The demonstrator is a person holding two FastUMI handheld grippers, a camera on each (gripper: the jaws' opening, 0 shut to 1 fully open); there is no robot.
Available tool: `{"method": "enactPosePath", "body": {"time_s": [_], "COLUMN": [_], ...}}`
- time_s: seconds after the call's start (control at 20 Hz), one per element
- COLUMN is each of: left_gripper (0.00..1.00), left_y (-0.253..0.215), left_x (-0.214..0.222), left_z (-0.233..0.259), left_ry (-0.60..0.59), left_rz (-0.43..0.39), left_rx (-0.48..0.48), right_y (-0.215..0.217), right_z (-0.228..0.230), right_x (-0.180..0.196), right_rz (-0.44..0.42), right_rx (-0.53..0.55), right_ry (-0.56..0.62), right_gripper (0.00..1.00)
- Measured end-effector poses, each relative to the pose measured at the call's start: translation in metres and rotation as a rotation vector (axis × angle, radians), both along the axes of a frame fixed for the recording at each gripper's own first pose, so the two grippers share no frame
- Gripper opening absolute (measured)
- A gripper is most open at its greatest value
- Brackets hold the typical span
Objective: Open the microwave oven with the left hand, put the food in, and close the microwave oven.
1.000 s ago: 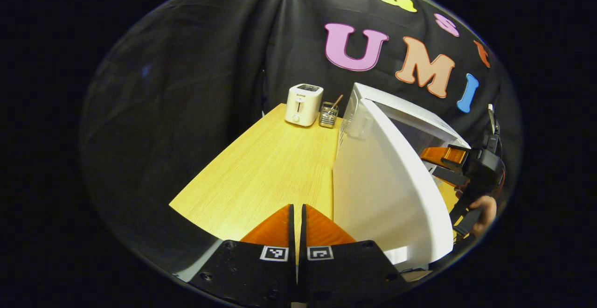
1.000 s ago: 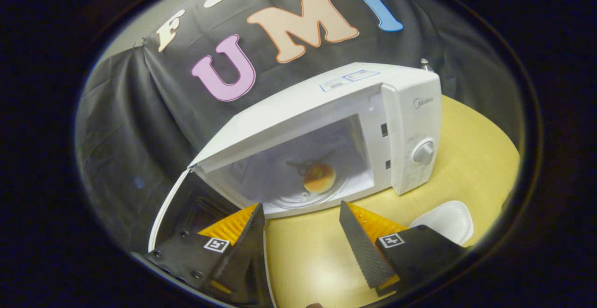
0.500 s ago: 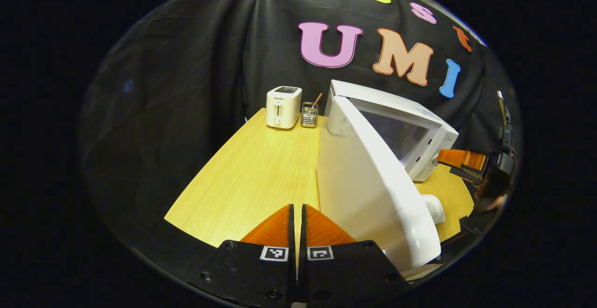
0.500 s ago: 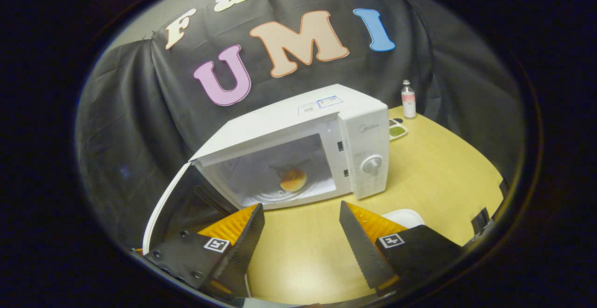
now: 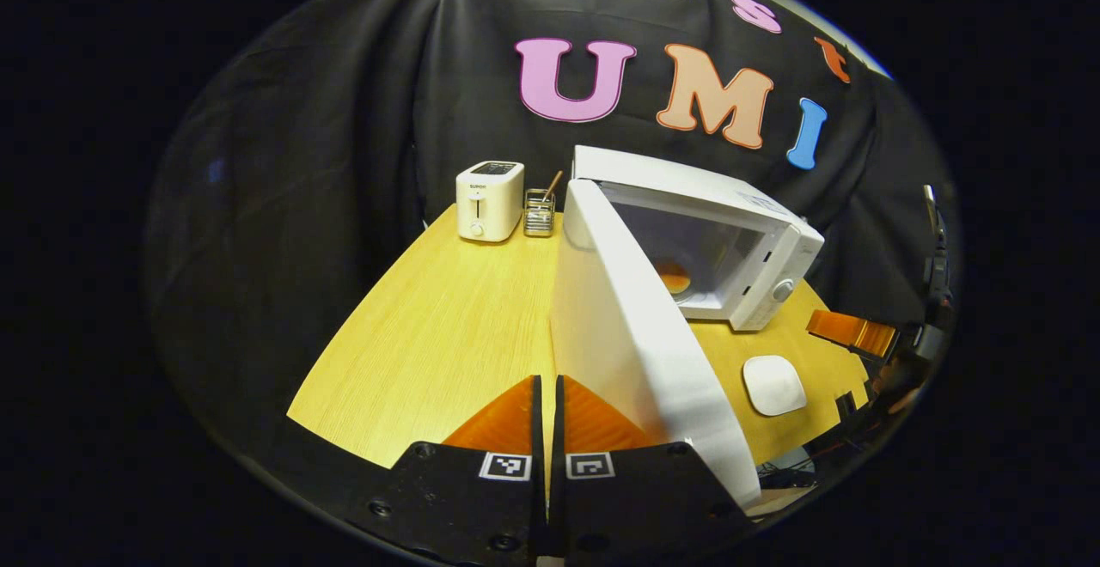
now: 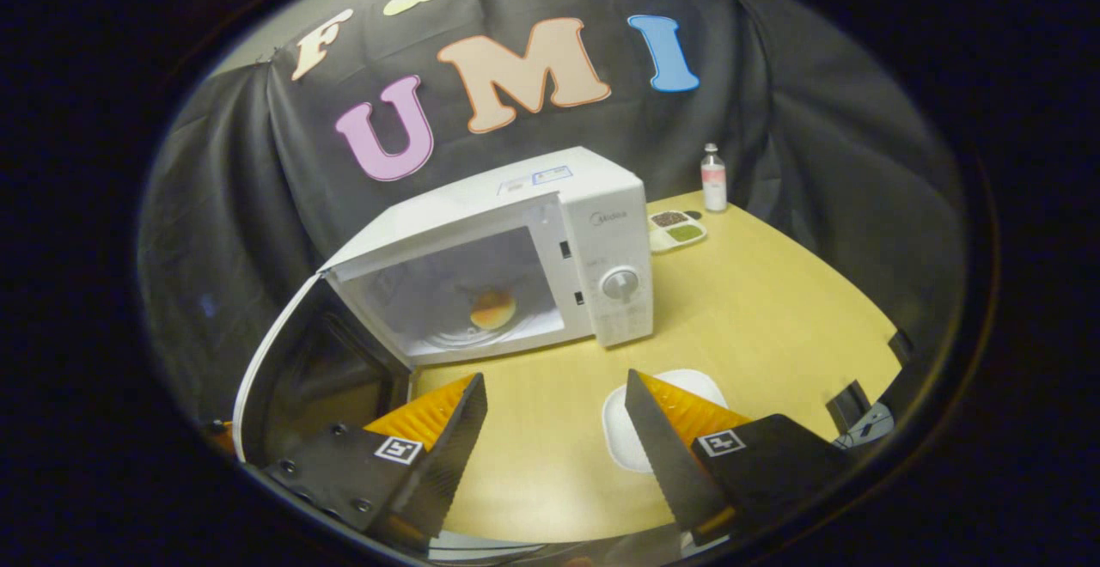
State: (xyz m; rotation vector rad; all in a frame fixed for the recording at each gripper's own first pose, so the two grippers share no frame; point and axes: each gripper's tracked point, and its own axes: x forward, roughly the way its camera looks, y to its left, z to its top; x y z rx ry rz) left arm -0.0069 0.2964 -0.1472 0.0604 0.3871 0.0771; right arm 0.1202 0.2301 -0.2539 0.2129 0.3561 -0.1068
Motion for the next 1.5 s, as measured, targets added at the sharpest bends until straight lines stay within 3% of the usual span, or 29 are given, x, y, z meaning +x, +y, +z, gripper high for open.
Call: {"method": "enactPosePath", "body": {"time_s": [0.45,0.5,0.55,1.05,1.5], "left_gripper": [0.01,0.01,0.01,0.01,0.01], "left_y": [-0.061,-0.067,-0.073,-0.145,-0.197], "left_x": [0.022,0.025,0.028,0.064,0.104], "left_z": [0.0,0.0,0.001,-0.004,-0.005], "left_ry": [0.022,0.022,0.02,0.015,0.003], "left_rz": [-0.049,-0.05,-0.049,-0.049,-0.087], "left_rx": [-0.003,-0.004,-0.003,0.004,0.003], "right_y": [-0.071,-0.077,-0.085,-0.164,-0.203], "right_z": [0.009,0.01,0.011,0.027,0.051], "right_x": [-0.021,-0.022,-0.022,-0.017,-0.003], "right_rz": [-0.052,-0.046,-0.041,-0.03,-0.043], "right_rx": [-0.05,-0.054,-0.06,-0.082,-0.052], "right_ry": [-0.006,-0.006,-0.006,-0.023,-0.089], "right_gripper": [1.0,0.92,0.92,0.92,0.92]}}
